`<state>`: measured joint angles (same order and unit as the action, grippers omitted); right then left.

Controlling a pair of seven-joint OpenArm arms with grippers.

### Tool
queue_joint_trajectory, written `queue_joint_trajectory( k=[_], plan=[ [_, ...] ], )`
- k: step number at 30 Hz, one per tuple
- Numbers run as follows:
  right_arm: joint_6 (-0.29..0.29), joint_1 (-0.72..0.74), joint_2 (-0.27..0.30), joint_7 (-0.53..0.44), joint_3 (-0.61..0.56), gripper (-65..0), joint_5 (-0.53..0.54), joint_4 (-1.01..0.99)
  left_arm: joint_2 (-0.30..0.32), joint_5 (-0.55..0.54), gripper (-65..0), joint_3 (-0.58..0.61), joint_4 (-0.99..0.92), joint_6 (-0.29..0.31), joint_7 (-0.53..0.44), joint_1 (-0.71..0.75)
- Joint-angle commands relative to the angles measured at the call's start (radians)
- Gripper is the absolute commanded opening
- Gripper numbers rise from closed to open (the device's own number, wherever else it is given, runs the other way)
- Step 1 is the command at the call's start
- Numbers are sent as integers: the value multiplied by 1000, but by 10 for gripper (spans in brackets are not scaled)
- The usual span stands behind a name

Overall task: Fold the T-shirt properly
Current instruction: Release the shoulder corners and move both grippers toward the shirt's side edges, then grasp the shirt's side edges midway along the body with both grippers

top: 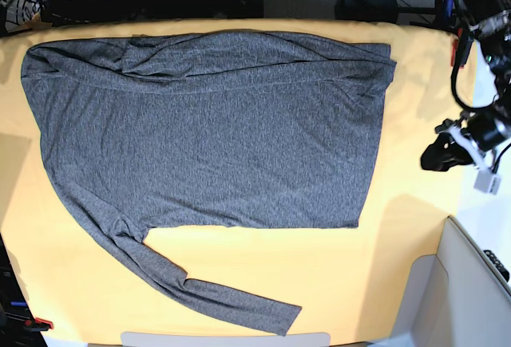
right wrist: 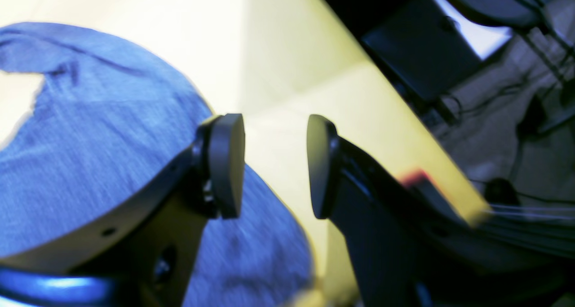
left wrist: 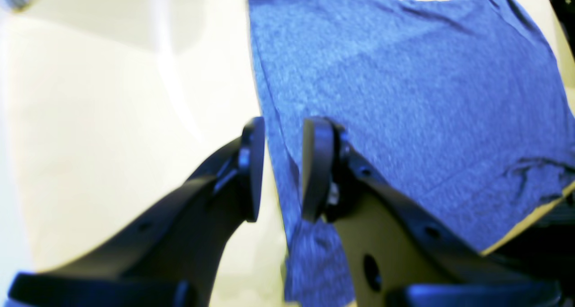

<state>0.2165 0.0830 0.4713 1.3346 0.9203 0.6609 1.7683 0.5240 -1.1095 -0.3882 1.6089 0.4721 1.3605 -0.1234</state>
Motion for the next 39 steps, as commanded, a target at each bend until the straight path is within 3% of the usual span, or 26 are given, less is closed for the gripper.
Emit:
queue_joint_trajectory(
  k=[1, 6, 9, 11, 17, 22, 26, 28, 30, 39],
  plan=[
    [1, 47, 7, -59, -36, -423, -26, 15, 22, 2, -503, 22, -25, 0, -23, -63],
    [1, 176, -79, -275, -300, -423, -323, -6, 18, 84, -503, 143, -284, 0, -54, -273],
    [1, 265, -115, -425, -473, -423, -513, -117, 17, 113, -502, 216, -474, 0, -151, -381],
    [1, 340, -141, -502, -539, -423, -585, -253, 17, 144, -501, 278, -606, 0, -235, -450],
    [1, 633, -164, -591, -577, -423, -560, -775, 17, 222, -443, 456, -1017, 0, -499, -643],
    [1, 825, -162, -591, -573, -423, -573, -1059, -32, 223, -414, 455, -1267, 0, -600, -740],
    [-4, 886, -181, -591, -571, -423, -568, -1131, -81, 225, -414, 404, -1349, -25, -660, -740],
    [-4, 886, -194, -591, -570, -423, -571, -1131, -97, 222, -414, 400, -1363, -126, -686, -740],
    [-4, 883, -197, -591, -574, -423, -573, -1132, -110, 222, -414, 400, -1364, -178, -714, -734],
    [1, 795, -197, -593, -574, -423, -570, -1128, -140, 225, -414, 406, -1366, -181, -731, -732]
  ],
)
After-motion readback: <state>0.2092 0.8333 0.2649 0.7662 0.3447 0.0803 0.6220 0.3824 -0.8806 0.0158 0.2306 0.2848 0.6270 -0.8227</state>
